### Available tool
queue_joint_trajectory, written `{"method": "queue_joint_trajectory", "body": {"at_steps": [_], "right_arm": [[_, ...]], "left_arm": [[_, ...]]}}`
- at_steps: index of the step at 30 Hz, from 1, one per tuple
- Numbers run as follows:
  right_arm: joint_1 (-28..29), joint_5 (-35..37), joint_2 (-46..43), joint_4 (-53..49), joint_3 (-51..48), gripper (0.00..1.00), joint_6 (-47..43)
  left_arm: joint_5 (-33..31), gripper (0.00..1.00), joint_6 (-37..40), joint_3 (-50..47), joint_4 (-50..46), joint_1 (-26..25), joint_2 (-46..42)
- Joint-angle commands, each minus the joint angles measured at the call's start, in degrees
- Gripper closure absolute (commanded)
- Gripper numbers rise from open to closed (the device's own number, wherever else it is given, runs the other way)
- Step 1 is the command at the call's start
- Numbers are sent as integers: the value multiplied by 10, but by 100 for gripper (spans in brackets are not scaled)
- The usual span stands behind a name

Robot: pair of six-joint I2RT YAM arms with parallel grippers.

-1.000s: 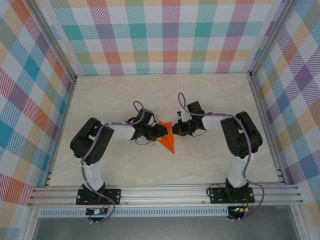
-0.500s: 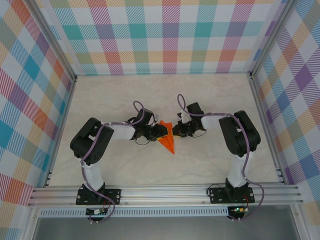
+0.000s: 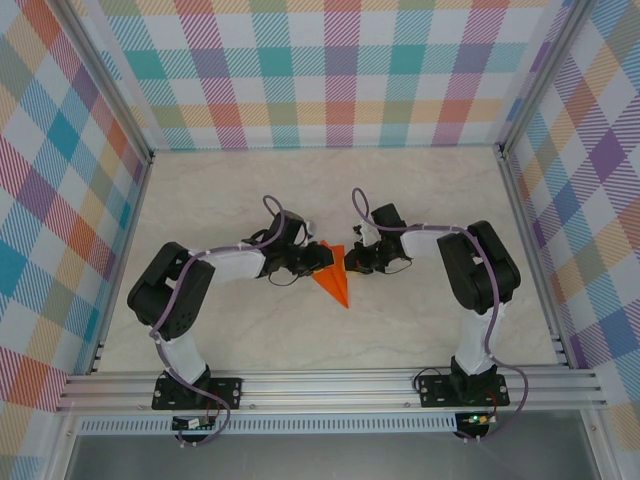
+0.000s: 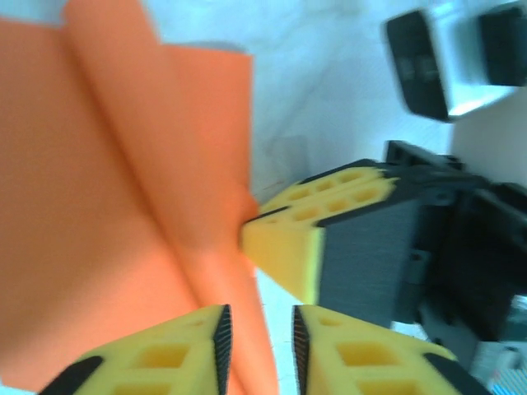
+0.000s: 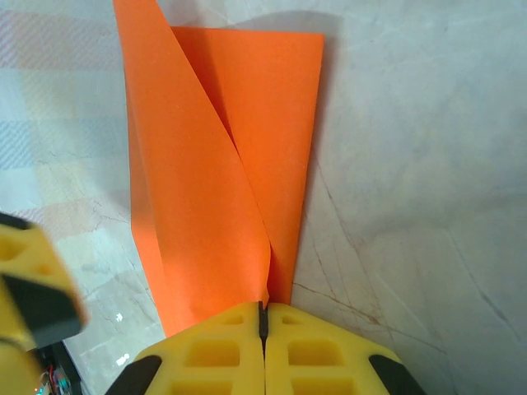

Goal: Fold a paper plane with a square sheet of paper (fold left side to right side)
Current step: Fourth fold the wing at the center of the table.

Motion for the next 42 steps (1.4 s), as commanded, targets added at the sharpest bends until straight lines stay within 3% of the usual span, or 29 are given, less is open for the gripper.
{"method": "queue_joint_trajectory", "body": {"at_steps": [1, 13, 28, 31, 34, 38, 42], "right_arm": [[12, 38, 29, -43, -3, 94, -21], [15, 45, 33, -57, 5, 94, -25], [15, 44, 31, -60, 9, 93, -33], [15, 34, 16, -51, 12, 90, -31], [15, 40, -20, -56, 18, 80, -29], [15, 88, -97, -93, 21, 69, -39], [21, 90, -159, -112, -2, 66, -41]], "left_arm": [[16, 79, 8, 29, -6, -9, 4], [22, 86, 11, 88, -9, -9, 96], [-9, 87, 24, 67, -28, -9, 143], [-12, 87, 20, 50, -17, -10, 144], [-16, 87, 18, 36, -13, -10, 142], [-18, 88, 16, 24, -6, -11, 138], [-21, 88, 16, 22, -6, -11, 136]]}}
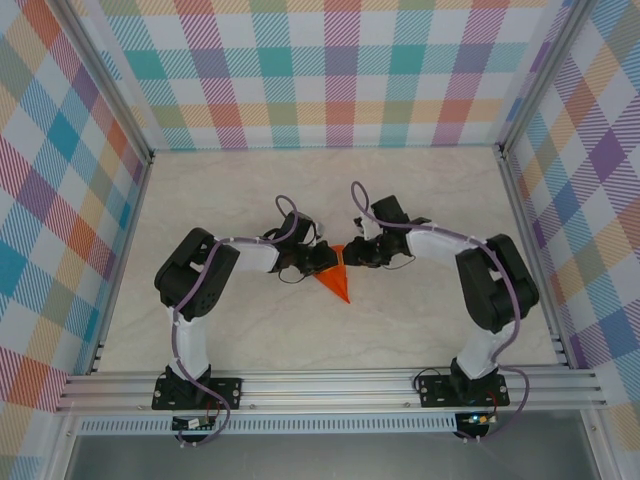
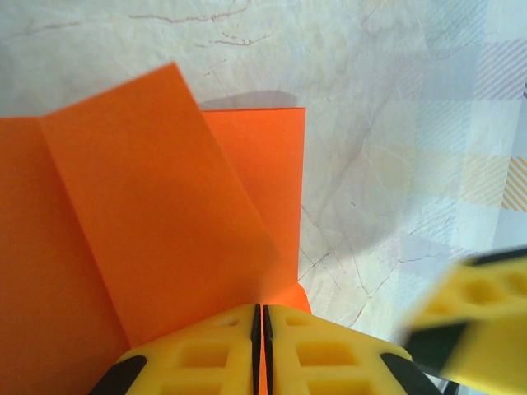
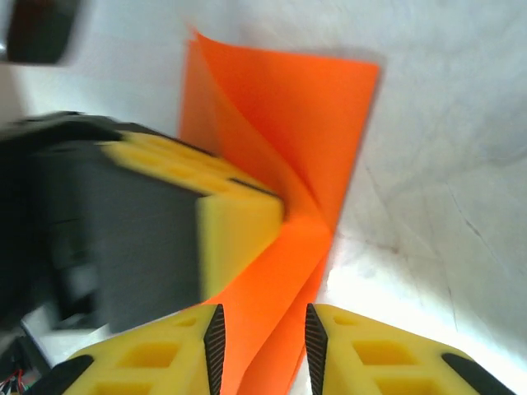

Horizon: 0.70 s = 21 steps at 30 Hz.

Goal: Fold a paper plane with a square sheet of paper (fold left side to right side)
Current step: Fourth fold the wing at the center of the table.

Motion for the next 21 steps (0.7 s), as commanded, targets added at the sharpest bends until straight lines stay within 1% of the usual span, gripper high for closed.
{"method": "queue_joint_trajectory", "body": {"at_steps": [1, 5, 7, 9, 13, 21], "right_arm": [[11, 5, -59, -31, -23, 66, -11], [30, -70, -66, -1, -59, 70, 16], [41, -109, -54, 23, -73, 72, 33], [54, -131, -38, 33, -75, 73, 39], [64, -128, -15, 38, -75, 73, 44], [67, -104, 26, 19, -71, 74, 38]], "left_arm": [[-25, 88, 6, -25, -46, -9, 20], [-28, 88, 7, -26, -49, -9, 17], [-30, 88, 7, -27, -50, -9, 15], [-31, 88, 7, -27, -50, -9, 15], [-30, 88, 7, -26, -50, -9, 15], [-32, 89, 8, -26, -52, -9, 14]]}}
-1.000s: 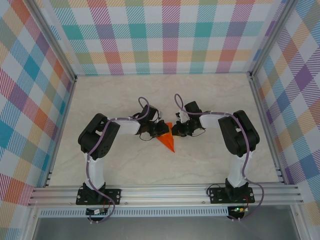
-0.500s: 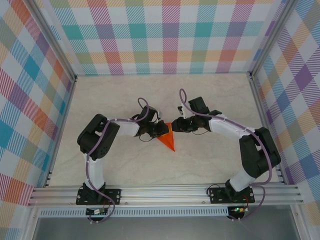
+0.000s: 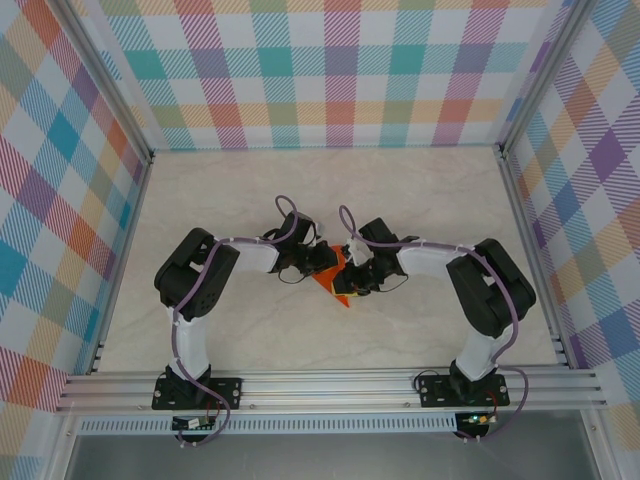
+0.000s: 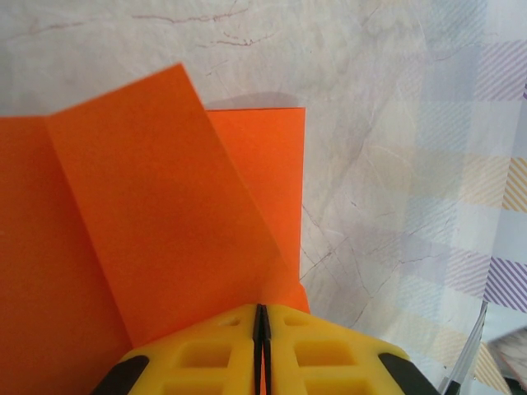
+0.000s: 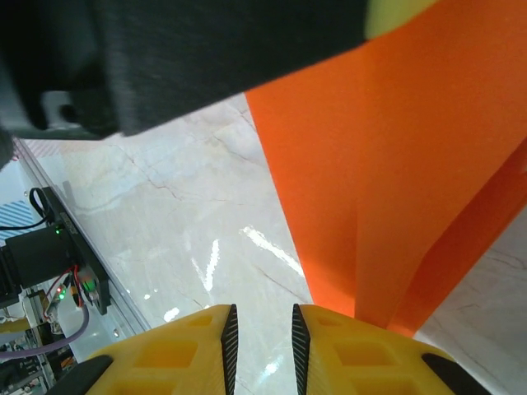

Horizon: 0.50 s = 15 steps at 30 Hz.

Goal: Fold a paper plane with a square sheet of paper (fold left side to right side)
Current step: Fourth fold the wing at the center of the table.

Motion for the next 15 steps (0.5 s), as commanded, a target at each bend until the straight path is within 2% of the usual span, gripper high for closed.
{"method": "queue_joint_trajectory", "body": {"at_steps": [1, 15], "right_arm": [[3, 0, 14, -4, 4, 74, 2], [13, 35, 23, -25, 0, 73, -6]], "left_arm": [[-29, 88, 9, -23, -54, -9, 15], [-30, 89, 9, -22, -55, -9, 15]]}}
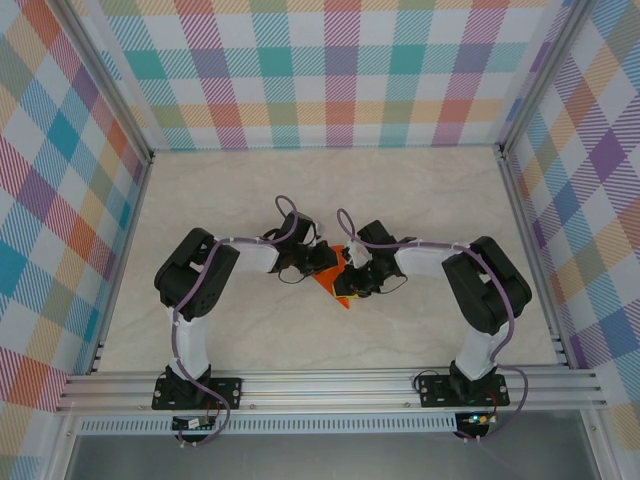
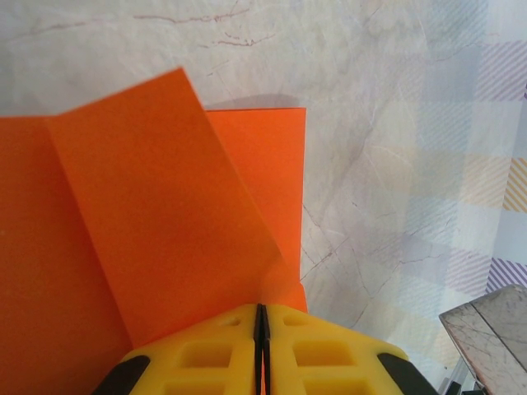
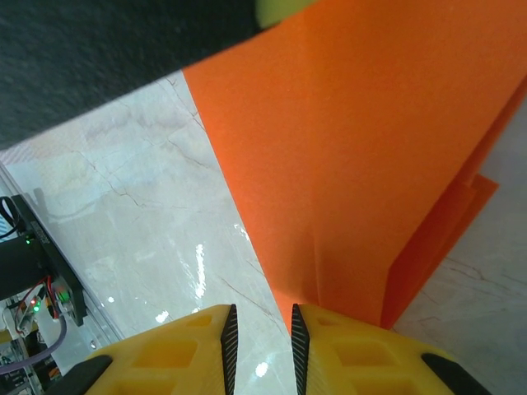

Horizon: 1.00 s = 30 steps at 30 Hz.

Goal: Fold a paper plane with a square sheet of paper (fold left side to right side)
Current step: Fourth fold the wing at the center of the table.

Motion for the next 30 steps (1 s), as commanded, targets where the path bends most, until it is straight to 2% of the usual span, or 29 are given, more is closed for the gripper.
{"method": "queue_joint_trajectory", "body": {"at_steps": [1, 9, 24, 30], "right_arm": [[9, 7, 11, -24, 1, 73, -5], [16, 3, 9, -21, -6, 73, -3], [17, 48, 5, -58, -31, 75, -5], [17, 44, -12, -56, -50, 81, -4]], "left_arm": [[-30, 89, 9, -22, -55, -9, 15], [-31, 89, 10, -21, -59, -9, 12], [-38, 89, 14, -19, -66, -9, 15], [-42, 90, 15, -16, -71, -9, 17]]}}
